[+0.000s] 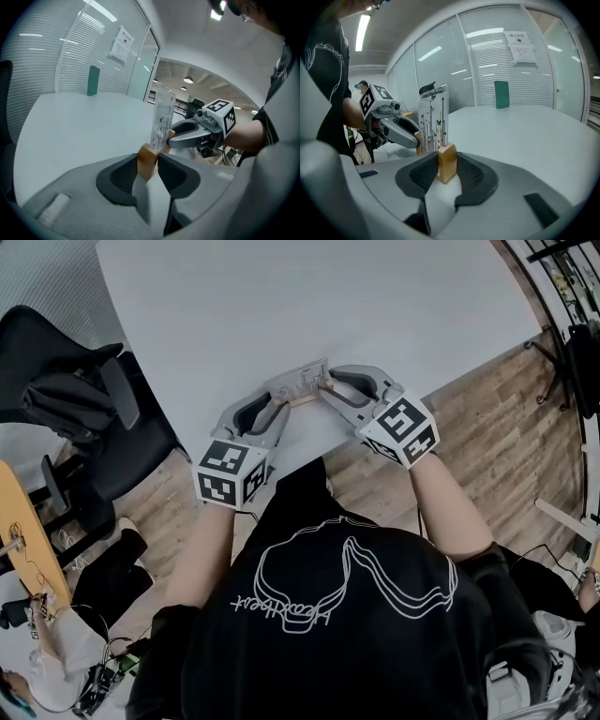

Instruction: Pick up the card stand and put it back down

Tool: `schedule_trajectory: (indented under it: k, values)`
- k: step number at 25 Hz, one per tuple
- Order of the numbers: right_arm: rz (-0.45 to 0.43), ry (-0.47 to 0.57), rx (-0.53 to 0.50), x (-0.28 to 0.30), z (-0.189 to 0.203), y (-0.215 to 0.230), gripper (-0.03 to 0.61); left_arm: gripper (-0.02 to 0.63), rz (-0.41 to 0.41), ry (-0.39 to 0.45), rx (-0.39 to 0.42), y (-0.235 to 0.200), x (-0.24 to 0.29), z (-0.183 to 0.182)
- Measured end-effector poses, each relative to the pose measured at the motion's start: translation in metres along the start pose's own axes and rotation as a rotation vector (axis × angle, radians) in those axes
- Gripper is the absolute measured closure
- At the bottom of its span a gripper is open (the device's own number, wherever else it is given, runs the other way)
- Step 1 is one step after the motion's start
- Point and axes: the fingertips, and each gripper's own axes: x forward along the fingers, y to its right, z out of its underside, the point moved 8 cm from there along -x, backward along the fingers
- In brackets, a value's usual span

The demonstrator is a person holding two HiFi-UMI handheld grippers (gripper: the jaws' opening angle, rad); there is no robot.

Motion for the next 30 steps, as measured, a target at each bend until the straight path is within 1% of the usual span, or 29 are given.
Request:
schedule_trajectory:
  k: [4,9,15,22,30]
  values:
    - [0.012,0.005,-0.008,-0.009,-0.008,-0.009,0.453,0.471,0.022,0.005,-0.002,0.005,-0.010,-0.004]
    - [0.036,0.032,-0.006,-0.027,-0.018,-0.022,0.453,0.474,0.011,0.032,0.019,0.020,-0.029,-0.015]
    - [0.055,0.066,-0.012,-0.060,-0.030,-0.049,0.454,0.476,0.007,0.064,0.050,0.051,-0.059,-0.023]
    - [0.065,0.118,0.024,-0.103,-0.046,-0.082,0.454,0.477,0.008,0.124,0.066,0.091,-0.098,-0.033]
    - [0.073,0.132,0.028,-0.146,-0.050,-0.130,0.454,0.479,0.006,0.145,0.076,0.137,-0.144,-0.025]
